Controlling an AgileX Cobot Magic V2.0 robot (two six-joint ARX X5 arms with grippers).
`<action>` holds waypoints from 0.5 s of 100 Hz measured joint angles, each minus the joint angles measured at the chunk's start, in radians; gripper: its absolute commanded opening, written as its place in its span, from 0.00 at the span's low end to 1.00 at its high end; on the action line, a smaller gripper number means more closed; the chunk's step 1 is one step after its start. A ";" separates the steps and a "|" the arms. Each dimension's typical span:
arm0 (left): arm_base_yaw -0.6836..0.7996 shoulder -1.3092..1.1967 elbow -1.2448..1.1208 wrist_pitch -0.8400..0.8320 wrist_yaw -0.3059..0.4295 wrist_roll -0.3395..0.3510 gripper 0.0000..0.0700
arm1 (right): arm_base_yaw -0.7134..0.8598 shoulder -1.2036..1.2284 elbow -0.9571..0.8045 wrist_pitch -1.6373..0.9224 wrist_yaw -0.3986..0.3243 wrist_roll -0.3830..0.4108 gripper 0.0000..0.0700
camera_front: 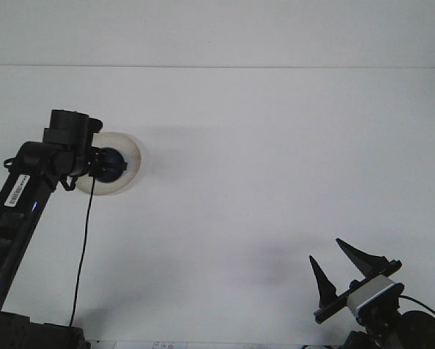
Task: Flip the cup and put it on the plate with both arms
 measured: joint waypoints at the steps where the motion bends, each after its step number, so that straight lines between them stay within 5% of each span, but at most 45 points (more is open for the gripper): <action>1: 0.009 0.003 0.000 0.007 0.000 0.000 0.01 | 0.000 0.000 0.000 0.000 0.000 0.000 0.63; 19: 0.113 0.097 0.000 0.095 0.067 0.000 0.01 | 0.000 0.000 0.000 0.000 0.000 0.000 0.63; 50: 0.168 0.215 0.000 0.130 0.074 0.000 0.01 | 0.000 0.000 -0.004 0.006 0.000 0.000 0.63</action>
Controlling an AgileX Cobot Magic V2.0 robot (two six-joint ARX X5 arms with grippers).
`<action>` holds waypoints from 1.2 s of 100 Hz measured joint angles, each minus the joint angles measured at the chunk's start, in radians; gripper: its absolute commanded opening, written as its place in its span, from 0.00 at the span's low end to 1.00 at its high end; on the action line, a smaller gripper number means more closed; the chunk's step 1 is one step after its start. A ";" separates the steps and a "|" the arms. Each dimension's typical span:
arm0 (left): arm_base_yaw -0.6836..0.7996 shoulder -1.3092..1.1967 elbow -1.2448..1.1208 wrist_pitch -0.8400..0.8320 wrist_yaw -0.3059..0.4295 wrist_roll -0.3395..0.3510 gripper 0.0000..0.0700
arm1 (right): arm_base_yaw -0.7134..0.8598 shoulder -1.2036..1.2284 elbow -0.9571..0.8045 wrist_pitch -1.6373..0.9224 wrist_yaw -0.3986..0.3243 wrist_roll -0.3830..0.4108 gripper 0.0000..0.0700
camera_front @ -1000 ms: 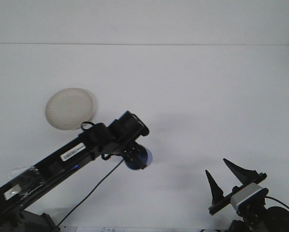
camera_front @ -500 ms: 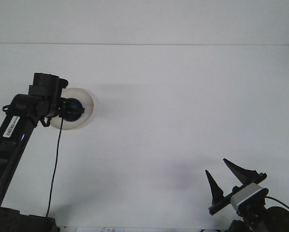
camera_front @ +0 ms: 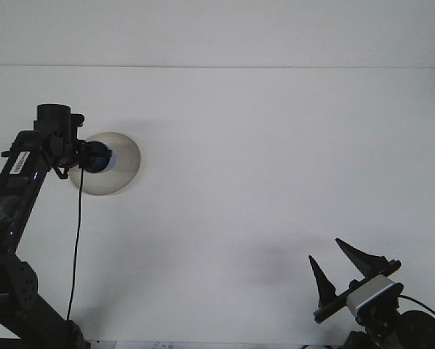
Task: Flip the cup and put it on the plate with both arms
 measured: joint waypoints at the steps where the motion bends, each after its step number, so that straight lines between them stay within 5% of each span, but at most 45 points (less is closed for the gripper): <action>1: 0.001 0.003 0.000 0.000 0.000 0.000 0.01 | 0.000 0.000 0.000 0.000 0.000 0.000 0.63; 53: 0.004 0.063 0.000 -0.015 0.000 0.000 0.05 | 0.000 0.000 -0.001 0.000 0.000 0.000 0.63; 67: 0.004 0.063 0.000 -0.011 0.000 -0.002 0.50 | 0.000 0.000 -0.001 0.000 0.000 0.000 0.63; 73: 0.004 0.063 0.000 -0.006 0.000 -0.002 0.59 | 0.000 0.000 -0.001 0.001 0.000 0.000 0.63; 120: 0.004 0.050 0.148 -0.029 0.000 -0.059 0.60 | 0.000 0.000 -0.001 0.001 0.000 0.000 0.63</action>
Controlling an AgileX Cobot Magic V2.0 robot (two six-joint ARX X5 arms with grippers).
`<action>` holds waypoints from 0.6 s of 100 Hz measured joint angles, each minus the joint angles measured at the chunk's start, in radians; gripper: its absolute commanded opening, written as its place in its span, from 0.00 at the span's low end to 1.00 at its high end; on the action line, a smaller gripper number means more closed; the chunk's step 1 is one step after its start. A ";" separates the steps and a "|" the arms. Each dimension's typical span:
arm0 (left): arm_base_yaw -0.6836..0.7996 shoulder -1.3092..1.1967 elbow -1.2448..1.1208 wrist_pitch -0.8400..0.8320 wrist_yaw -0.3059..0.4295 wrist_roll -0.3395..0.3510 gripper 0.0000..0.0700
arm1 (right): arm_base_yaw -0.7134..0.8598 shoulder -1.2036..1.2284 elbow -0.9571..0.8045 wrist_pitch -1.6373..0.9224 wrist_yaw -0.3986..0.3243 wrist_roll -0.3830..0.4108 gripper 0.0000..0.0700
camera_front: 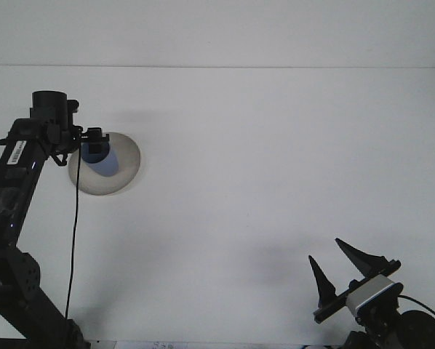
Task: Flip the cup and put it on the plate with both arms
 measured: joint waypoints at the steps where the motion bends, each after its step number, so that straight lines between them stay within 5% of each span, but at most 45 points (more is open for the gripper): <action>1: 0.000 -0.003 0.001 0.000 0.000 -0.001 0.60 | 0.000 0.000 0.000 0.000 0.000 0.000 0.63; 41: -0.016 -0.359 -0.009 -0.023 0.000 -0.047 0.60 | 0.000 0.000 0.000 0.000 0.000 0.000 0.63; 60: -0.097 -0.678 -0.207 0.098 0.004 -0.053 0.60 | 0.000 0.000 0.000 0.005 0.000 0.000 0.63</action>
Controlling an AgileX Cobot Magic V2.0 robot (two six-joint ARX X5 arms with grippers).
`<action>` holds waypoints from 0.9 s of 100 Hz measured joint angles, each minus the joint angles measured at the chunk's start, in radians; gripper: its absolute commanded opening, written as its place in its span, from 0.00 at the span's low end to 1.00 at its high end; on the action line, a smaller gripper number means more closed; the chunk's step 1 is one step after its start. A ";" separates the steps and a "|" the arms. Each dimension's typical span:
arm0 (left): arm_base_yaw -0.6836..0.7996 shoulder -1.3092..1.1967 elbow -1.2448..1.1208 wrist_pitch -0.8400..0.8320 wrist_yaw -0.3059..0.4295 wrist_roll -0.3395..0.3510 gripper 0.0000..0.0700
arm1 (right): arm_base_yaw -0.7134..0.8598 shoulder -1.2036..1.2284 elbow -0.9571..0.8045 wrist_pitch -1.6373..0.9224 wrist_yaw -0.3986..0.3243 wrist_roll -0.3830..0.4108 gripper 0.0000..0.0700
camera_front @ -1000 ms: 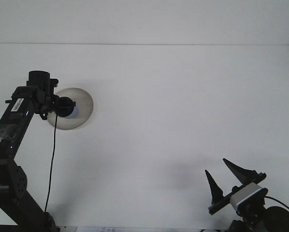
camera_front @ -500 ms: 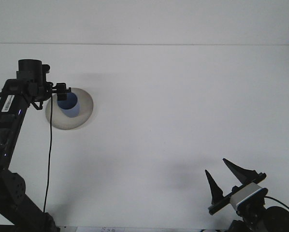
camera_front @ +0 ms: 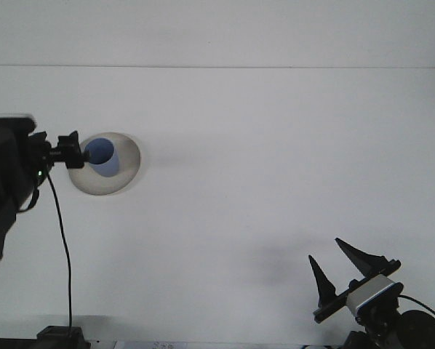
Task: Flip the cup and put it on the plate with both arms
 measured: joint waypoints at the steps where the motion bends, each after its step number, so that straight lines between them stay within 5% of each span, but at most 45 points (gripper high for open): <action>1: -0.004 -0.019 -0.018 0.009 0.001 -0.002 0.60 | 0.000 0.000 0.000 0.001 0.000 0.000 0.63; 26: -0.140 -0.490 -0.566 0.217 0.156 -0.119 0.60 | 0.000 0.000 0.000 0.013 0.000 0.000 0.63; 52: -0.196 -0.819 -0.892 0.209 0.161 -0.233 0.55 | 0.000 0.000 0.000 0.014 0.000 0.000 0.62; 57: -0.196 -0.848 -0.901 0.203 0.161 -0.238 0.32 | 0.001 0.000 0.000 0.014 0.000 0.000 0.49; 62: -0.196 -0.868 -0.901 0.198 0.161 -0.241 0.00 | 0.001 0.000 0.000 0.014 0.000 0.000 0.23; 67: -0.196 -0.882 -0.901 0.195 0.160 -0.245 0.02 | 0.001 0.000 0.000 0.014 0.000 0.000 0.00; 90: -0.196 -0.882 -0.901 0.167 0.160 -0.256 0.02 | 0.001 0.000 0.000 0.014 0.000 0.006 0.00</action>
